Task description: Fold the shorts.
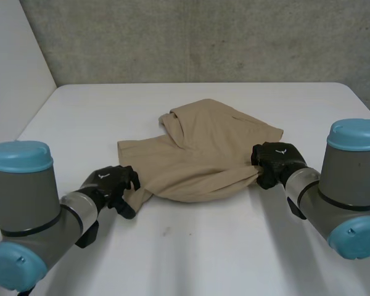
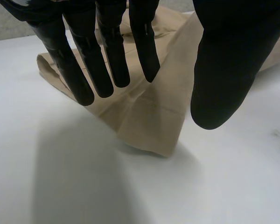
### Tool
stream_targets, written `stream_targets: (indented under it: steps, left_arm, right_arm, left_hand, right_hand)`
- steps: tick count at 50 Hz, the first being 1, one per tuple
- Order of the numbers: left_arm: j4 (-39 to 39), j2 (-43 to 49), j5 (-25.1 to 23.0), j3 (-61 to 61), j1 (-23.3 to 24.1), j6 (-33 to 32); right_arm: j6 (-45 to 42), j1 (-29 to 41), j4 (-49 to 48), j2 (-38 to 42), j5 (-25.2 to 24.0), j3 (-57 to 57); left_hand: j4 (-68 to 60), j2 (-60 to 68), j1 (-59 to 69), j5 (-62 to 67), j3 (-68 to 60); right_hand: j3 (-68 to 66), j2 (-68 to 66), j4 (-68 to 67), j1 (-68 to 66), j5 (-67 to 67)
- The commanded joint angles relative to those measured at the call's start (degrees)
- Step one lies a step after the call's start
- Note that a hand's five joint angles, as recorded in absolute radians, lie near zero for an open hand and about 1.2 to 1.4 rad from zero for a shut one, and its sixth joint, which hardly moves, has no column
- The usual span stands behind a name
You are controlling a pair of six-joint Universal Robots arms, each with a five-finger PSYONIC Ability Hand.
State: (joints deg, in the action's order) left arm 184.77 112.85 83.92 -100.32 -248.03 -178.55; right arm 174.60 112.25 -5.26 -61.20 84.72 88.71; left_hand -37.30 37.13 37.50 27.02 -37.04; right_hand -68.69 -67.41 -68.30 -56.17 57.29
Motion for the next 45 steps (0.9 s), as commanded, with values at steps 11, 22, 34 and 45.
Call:
stream_targets:
  steps: [11,22,34,45]
  left_arm:
    - [0.7,9.8,7.5,11.7,3.0,-1.0]
    - [1.5,-12.5,8.8,12.5,4.0,-12.2]
    - [0.6,-30.2,8.6,25.0,3.8,-18.1]
    - [-2.0,-28.8,6.3,31.2,3.3,-18.1]
  right_arm:
    - [-1.4,0.2,0.0,-2.6,0.2,0.7]
    - [-12.3,0.3,0.0,-16.4,0.7,-3.0]
    - [-13.9,-0.2,12.8,-29.1,0.7,-22.3]
    - [-17.1,-0.4,19.4,-25.8,0.8,-30.1]
  left_hand:
    - [-42.7,42.9,42.5,43.0,-43.0]
    - [-42.7,42.9,42.5,43.0,-43.0]
    - [-42.7,42.9,42.5,43.0,-43.0]
    - [-42.7,42.9,42.5,43.0,-43.0]
  right_hand:
    - [-11.3,-12.6,-11.7,-23.8,12.7]
    - [-11.3,-12.6,-11.7,-23.8,12.7]
    - [-11.3,-12.6,-11.7,-23.8,12.7]
    - [-11.3,-12.6,-11.7,-23.8,12.7]
